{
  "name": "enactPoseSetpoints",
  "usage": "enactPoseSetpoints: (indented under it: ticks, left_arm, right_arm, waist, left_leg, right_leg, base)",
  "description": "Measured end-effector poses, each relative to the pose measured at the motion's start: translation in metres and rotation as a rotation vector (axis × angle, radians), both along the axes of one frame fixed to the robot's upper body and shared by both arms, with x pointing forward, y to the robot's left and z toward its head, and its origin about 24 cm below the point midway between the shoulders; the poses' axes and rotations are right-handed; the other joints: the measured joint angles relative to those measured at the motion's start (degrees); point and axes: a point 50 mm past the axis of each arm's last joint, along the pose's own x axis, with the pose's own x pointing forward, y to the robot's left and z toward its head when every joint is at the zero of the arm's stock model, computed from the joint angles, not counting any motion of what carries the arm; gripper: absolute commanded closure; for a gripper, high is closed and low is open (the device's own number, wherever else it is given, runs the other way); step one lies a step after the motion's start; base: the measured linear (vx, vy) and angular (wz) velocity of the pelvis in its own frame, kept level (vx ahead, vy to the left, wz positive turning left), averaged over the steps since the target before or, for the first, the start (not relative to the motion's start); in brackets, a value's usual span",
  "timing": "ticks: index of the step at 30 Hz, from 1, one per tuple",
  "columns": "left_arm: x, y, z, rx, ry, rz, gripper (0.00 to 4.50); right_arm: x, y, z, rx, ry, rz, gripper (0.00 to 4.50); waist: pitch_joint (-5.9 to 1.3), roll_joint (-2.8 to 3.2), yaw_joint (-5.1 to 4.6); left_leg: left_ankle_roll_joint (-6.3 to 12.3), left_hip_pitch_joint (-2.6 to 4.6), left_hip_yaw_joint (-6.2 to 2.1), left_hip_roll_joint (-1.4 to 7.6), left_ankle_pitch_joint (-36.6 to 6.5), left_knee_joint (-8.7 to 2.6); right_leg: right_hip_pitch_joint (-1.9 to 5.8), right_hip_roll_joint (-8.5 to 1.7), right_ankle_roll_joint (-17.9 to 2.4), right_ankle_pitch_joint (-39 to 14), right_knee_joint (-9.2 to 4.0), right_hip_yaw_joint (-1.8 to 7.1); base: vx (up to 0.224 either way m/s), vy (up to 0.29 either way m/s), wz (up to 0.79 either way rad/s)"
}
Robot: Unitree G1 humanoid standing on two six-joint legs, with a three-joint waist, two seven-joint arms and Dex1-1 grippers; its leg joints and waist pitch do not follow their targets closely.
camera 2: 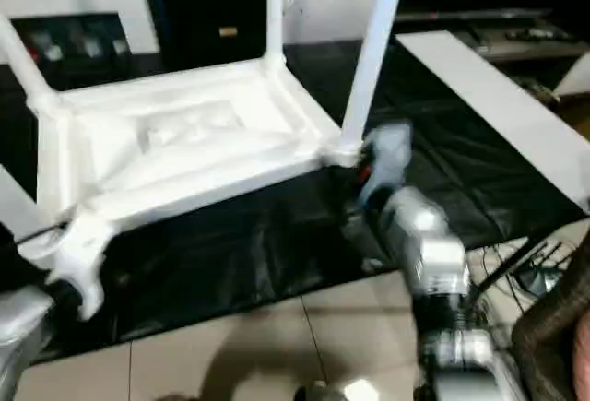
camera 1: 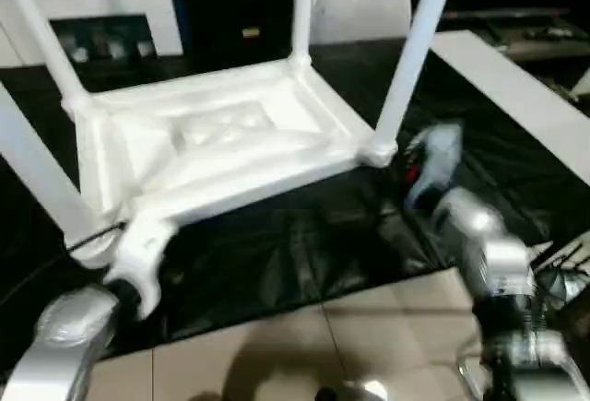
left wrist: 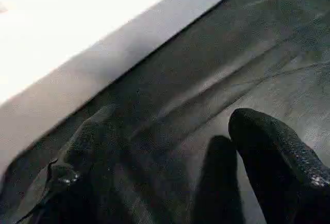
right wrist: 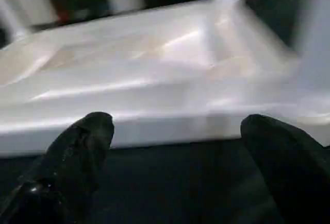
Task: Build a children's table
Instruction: Rotate table base
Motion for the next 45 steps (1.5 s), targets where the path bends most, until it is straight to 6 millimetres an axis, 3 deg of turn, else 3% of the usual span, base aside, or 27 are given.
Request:
enactPoseSetpoints:
  ticks: [6, 11, 15, 17, 20, 22, 25, 26, 27, 28, 29, 30, 31, 32, 33, 35, 36, 37, 38, 39, 40, 41, 42, 43, 44, 45]
  left_arm:
    - [-0.023, 0.010, 0.004, 0.020, -0.115, 0.282, 0.75]
    - [-0.027, 0.011, 0.008, 0.009, -0.191, 0.460, 0.75]
    - [-0.008, 0.017, 0.022, 0.034, -0.304, 0.492, 0.75]
    - [0.003, 0.023, 0.027, 0.047, -0.342, 0.489, 0.75]
    - [0.016, 0.034, 0.032, 0.055, -0.378, 0.482, 0.75]
    - [0.028, 0.038, 0.036, 0.061, -0.396, 0.468, 0.75]
    - [0.046, 0.045, 0.040, 0.044, -0.400, 0.442, 0.75]
    - [0.050, 0.049, 0.042, 0.035, -0.399, 0.428, 0.75]
    - [0.053, 0.052, 0.044, 0.012, -0.399, 0.413, 0.75]
    - [0.056, 0.054, 0.046, -0.011, -0.397, 0.393, 0.75]
    - [0.060, 0.054, 0.047, -0.044, -0.395, 0.359, 0.75]
    - [0.061, 0.051, 0.048, -0.083, -0.391, 0.309, 0.75]
    - [0.058, 0.046, 0.043, -0.130, -0.365, 0.240, 0.75]
    - [0.055, 0.043, 0.039, -0.156, -0.341, 0.198, 0.75]
    - [0.053, 0.040, 0.038, -0.189, -0.318, 0.142, 0.75]
    - [0.053, 0.032, 0.039, -0.229, -0.299, 0.060, 0.75]
    - [0.049, 0.027, 0.040, -0.253, -0.275, -0.011, 0.62]
    - [0.047, 0.023, 0.042, -0.269, -0.251, -0.077, 0.62]
    - [0.046, 0.016, 0.044, -0.291, -0.235, -0.140, 0.62]
    - [0.044, 0.007, 0.046, -0.319, -0.214, -0.218, 0.62]
    - [0.042, -0.001, 0.045, -0.346, -0.202, -0.265, 0.62]
    - [0.039, -0.008, 0.043, -0.368, -0.184, -0.308, 0.62]
    - [0.036, -0.013, 0.042, -0.382, -0.161, -0.351, 0.62]
    - [0.035, -0.018, 0.042, -0.393, -0.147, -0.379, 0.62]
    - [0.035, -0.023, 0.042, -0.396, -0.135, -0.408, 0.62]
    - [0.036, -0.029, 0.045, -0.393, -0.133, -0.452, 0.62]
  right_arm:
    - [-0.030, 0.019, -0.001, 0.049, 0.005, 0.213, 0.00]
    - [-0.043, 0.026, -0.005, 0.009, 0.051, 0.274, 0.00]
    - [-0.046, 0.030, -0.009, -0.032, 0.058, 0.274, 0.00]
    - [-0.046, 0.030, -0.011, -0.053, 0.058, 0.257, 0.00]
    - [-0.044, 0.028, -0.013, -0.082, 0.056, 0.219, 0.00]
    - [-0.042, 0.026, -0.018, -0.106, 0.070, 0.181, 0.00]
    - [-0.041, 0.022, -0.023, -0.135, 0.087, 0.135, 0.00]
    - [-0.041, 0.023, -0.023, -0.135, 0.086, 0.127, 0.00]
    - [-0.041, 0.023, -0.024, -0.137, 0.083, 0.119, 0.00]
    - [-0.041, 0.022, -0.025, -0.146, 0.083, 0.108, 0.00]
    - [-0.042, 0.020, -0.029, -0.154, 0.096, 0.096, 0.00]
    - [-0.041, 0.020, -0.031, -0.163, 0.102, 0.084, 0.00]
    - [-0.040, 0.017, -0.033, -0.171, 0.109, 0.065, 0.00]
    - [-0.038, 0.018, -0.031, -0.171, 0.100, 0.055, 0.00]
    - [-0.036, 0.018, -0.029, -0.170, 0.087, 0.038, 0.00]
    - [-0.035, 0.015, -0.032, -0.178, 0.094, 0.009, 0.00]
    - [-0.034, 0.015, -0.033, -0.178, 0.094, -0.023, 0.00]
    - [-0.032, 0.014, -0.034, -0.181, 0.095, -0.045, 0.00]
    - [-0.030, 0.013, -0.036, -0.186, 0.102, -0.065, 0.00]
    - [-0.027, 0.011, -0.037, -0.195, 0.105, -0.092, 0.00]
    - [-0.025, 0.010, -0.037, -0.198, 0.103, -0.106, 0.00]
    - [-0.022, 0.009, -0.036, -0.201, 0.096, -0.119, 0.00]
    - [-0.014, 0.011, -0.032, -0.213, 0.081, -0.133, 0.00]
    - [-0.011, 0.011, -0.032, -0.216, 0.076, -0.142, 0.00]
    - [-0.008, 0.011, -0.034, -0.221, 0.081, -0.154, 0.00]
    - [-0.005, 0.012, -0.037, -0.227, 0.090, -0.167, 0.00]
  waist:
    - [-0.05, -0.09, 1.03]
    - [-0.07, 0.08, 1.11]
    - [-0.02, 0.23, 1.02]
    - [0.15, 0.50, 0.82]
    - [0.51, 1.09, -0.28]
    - [0.67, 1.29, -0.52]
    - [0.81, 1.23, -0.60]
    - [0.96, 1.51, -0.67]
    - [1.33, 2.20, -0.55]
    - [1.34, 2.01, -0.05]
    - [1.25, 1.41, 0.73]
    - [0.93, -0.39, 1.31]
    - [1.04, -0.03, 2.37]
    - [1.03, 0.63, 3.08]
    - [1.03, 1.37, 3.14]
    - [1.05, 2.00, 2.63]
    - [1.09, 2.29, 2.22]
    - [1.36, 2.49, 2.11]
    - [1.39, 2.14, 2.38]
    - [1.40, 1.19, 2.71]
    - [1.23, 0.30, 2.74]
    - [1.23, 0.18, 2.80]
    - [1.41, 0.92, 3.01]
    - [1.46, 1.72, 2.64]
    - [1.45, 2.97, 1.89]
    - [1.84, 3.87, 1.86]
  left_leg:
    - [0.02, 0.21, -0.14, -0.06, 0.0, 0.11]
    - [0.03, 0.26, -0.73, -0.08, 0.0, 0.09]
    - [0.04, 0.17, -1.51, -0.09, 0.0, 0.09]
    - [0.05, 0.51, -1.74, -0.04, 0.0, 0.07]
    - [0.09, 1.00, -2.49, 0.15, -0.1, -0.04]
    - [0.09, 0.99, -2.65, 0.14, -0.1, -0.05]
    - [0.09, 1.52, -2.86, -0.13, -0.1, -0.08]
    - [0.08, 1.59, -3.12, -0.04, -0.1, -0.10]
    - [0.05, 1.33, -3.35, 0.49, -0.1, -0.50]
    - [0.05, 1.38, -2.98, 0.39, -0.1, -0.36]
    - [0.03, 1.61, -1.80, 0.21, 0.0, -0.20]
    - [-0.01, 2.49, -1.08, -0.36, -0.1, 0.07]
    - [-0.21, 2.76, -1.15, -0.77, -1.7, 1.89]
    - [0.74, 2.47, -1.90, -1.20, -3.0, 2.39]
    - [0.61, 2.05, -2.87, -1.47, -3.4, 2.03]
    - [0.39, 1.84, -3.41, -0.71, -3.4, 1.58]
    - [0.37, 1.63, -3.58, -0.06, -3.5, 1.22]
    - [0.30, 1.42, -3.47, -0.14, -3.4, 1.05]
    - [0.28, 1.58, -2.82, -0.17, -3.4, 1.04]
    - [0.10, 2.10, -1.53, -0.38, -3.3, 1.04]
    - [0.03, 2.88, -0.92, -0.50, -3.3, 1.08]
    - [-0.51, 3.03, -0.61, -0.74, -4.2, 2.15]
    - [0.29, 2.45, -1.32, -0.98, -5.9, 2.86]
    - [0.45, 2.34, -2.07, -0.88, -6.0, 2.84]
    - [0.15, 1.80, -2.96, 0.16, -5.9, 2.27]
    - [0.10, 1.44, -3.02, 0.68, -5.9, 2.08]
  right_leg:
    - [0.28, -0.04, 0.2, -0.1, -0.15, -0.08]
    - [0.68, 0.06, 0.2, -0.1, -1.00, -0.46]
    - [1.30, -0.05, 0.2, -0.1, -2.21, -1.58]
    - [1.88, -0.05, 0.2, -0.1, -2.88, -2.06]
    - [2.98, -0.18, 0.2, -0.1, -4.05, -3.10]
    - [3.07, -0.24, 0.2, -0.1, -3.98, -3.22]
    - [2.90, -0.30, 0.2, -0.1, -4.05, -3.68]
    - [3.17, -0.37, 0.2, -0.1, -4.29, -4.41]
    - [4.10, -0.54, 0.2, -0.1, -3.73, -5.14]
    - [3.41, -1.12, 0.1, -2.0, -1.34, -4.73]
    - [2.86, -1.54, 0.1, -2.6, 1.11, -3.22]
    - [2.00, -1.58, 0.3, -2.7, 2.37, -1.59]
    - [1.64, -1.70, 0.4, -2.6, 2.38, -1.78]
    - [1.69, -2.05, 0.4, -2.6, 2.20, -2.33]
    - [1.80, -2.16, 0.4, -2.6, 1.68, -3.27]
    - [2.59, -2.02, 0.4, -2.6, 0.17, -4.61]
    - [3.54, -1.87, 0.3, -2.6, -0.59, -5.11]
    - [3.53, -1.88, 0.1, -2.8, 0.04, -4.92]
    - [3.32, -2.02, -0.2, -3.1, 0.93, -4.34]
    - [2.65, -2.04, -0.3, -3.5, 1.97, -2.65]
    - [2.20, -1.84, 0.0, -3.4, 2.18, -1.83]
    - [2.09, -2.07, 0.1, -3.5, 1.76, -2.01]
    - [2.02, -2.76, 0.1, -3.5, 1.21, -3.40]
    - [2.53, -3.24, 0.1, -3.5, 0.18, -5.34]
    - [4.10, -3.23, 0.2, -3.7, -0.95, -7.68]
    - [4.51, -2.96, 0.4, -4.8, 0.10, -8.73]
  base:
    - [0.000, 0.000, 0.00]
    - [0.000, 0.000, 0.00]
    - [0.000, 0.000, 0.00]
    - [0.000, 0.000, 0.00]
    - [0.000, 0.000, 0.00]
    - [0.000, 0.000, 0.00]
    - [-0.018, -0.002, -0.02]
    - [-0.054, -0.006, -0.07]
    - [-0.067, -0.023, -0.12]
    - [-0.070, -0.057, 0.02]
    - [-0.070, -0.057, 0.02]
    - [0.015, -0.095, 0.12]
    - [0.045, -0.071, -0.07]
    - [0.045, -0.071, -0.07]
    - [0.000, -0.006, -0.18]
    - [0.000, 0.000, 0.00]
    - [0.000, 0.000, 0.00]
    - [0.000, 0.000, 0.00]
    - [0.000, 0.000, 0.00]
    - [0.000, 0.000, 0.00]
    - [0.051, -0.048, 0.19]
    - [0.051, -0.048, 0.19]
    - [0.000, 0.000, 0.00]
    - [0.012, 0.087, -0.35]
    - [0.012, 0.087, -0.35]
    - [0.139, 0.107, -0.24]
